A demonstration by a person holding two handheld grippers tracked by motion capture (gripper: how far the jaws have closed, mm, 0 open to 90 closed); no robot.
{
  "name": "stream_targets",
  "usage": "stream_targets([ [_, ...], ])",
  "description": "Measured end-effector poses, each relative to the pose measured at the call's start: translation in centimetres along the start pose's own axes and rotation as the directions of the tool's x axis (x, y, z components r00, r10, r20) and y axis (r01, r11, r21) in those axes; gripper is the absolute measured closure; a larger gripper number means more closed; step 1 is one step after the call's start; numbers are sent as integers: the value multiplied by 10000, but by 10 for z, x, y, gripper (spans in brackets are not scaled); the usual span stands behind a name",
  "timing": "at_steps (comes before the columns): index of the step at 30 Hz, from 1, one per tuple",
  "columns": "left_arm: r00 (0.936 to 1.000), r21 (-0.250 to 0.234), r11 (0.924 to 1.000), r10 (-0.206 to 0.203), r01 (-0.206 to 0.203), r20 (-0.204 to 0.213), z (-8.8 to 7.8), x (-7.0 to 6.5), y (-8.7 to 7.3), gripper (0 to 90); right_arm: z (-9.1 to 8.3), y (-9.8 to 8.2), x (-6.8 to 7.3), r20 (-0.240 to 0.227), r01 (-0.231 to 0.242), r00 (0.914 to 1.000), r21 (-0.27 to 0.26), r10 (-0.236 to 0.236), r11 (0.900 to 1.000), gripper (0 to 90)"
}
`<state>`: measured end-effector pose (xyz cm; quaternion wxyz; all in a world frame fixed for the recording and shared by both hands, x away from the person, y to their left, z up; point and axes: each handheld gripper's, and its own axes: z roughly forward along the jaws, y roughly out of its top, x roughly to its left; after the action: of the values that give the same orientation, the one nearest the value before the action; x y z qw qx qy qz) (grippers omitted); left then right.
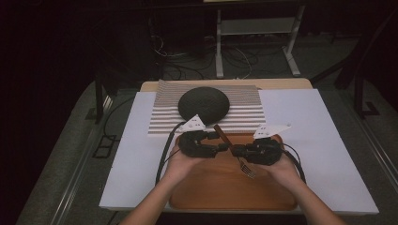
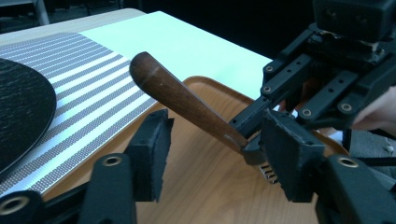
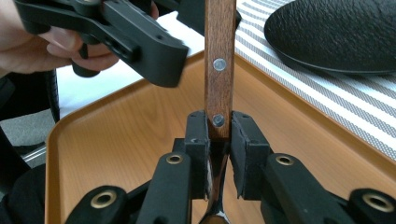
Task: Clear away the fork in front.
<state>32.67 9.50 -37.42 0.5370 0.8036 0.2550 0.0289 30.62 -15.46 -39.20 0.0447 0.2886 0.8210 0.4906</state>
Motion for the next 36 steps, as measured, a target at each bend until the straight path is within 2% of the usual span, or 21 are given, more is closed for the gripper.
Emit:
stream_targets([
  [7, 9995, -40, 9995, -314, 315, 87, 4, -1, -3, 581, 6, 3, 7, 0, 173, 9999, -83, -173, 9998, 769],
  [13, 9986, -318, 9982, -495, 501, 189, 1, 0, -1, 683, 10, 6, 12, 109, 349, 9993, -149, -347, 9993, 769],
  [21, 9978, -720, 9965, -393, 431, 533, -5, -4, 3, 752, 10, 12, 18, 141, 516, 9986, -413, -511, 9978, 769],
  [26, 9978, -699, 9975, -98, 144, 649, -9, -5, 6, 769, 8, 14, 20, 22, 579, 9983, -498, -579, 9971, 755],
  [31, 9974, -525, 9986, -47, 84, 716, -15, 1, 6, 779, 6, 11, 17, 56, 707, 9975, -298, -706, 9971, 534],
  [34, 9978, -418, 9991, -67, 94, 659, -20, 5, 6, 785, 2, 6, 12, 212, 455, 9988, -298, -449, 9985, 388],
  [36, 9977, -382, 9992, -73, 99, 673, -24, 8, 5, 795, -2, 2, 7, 400, 203, 9990, -165, -197, 9997, 347],
])
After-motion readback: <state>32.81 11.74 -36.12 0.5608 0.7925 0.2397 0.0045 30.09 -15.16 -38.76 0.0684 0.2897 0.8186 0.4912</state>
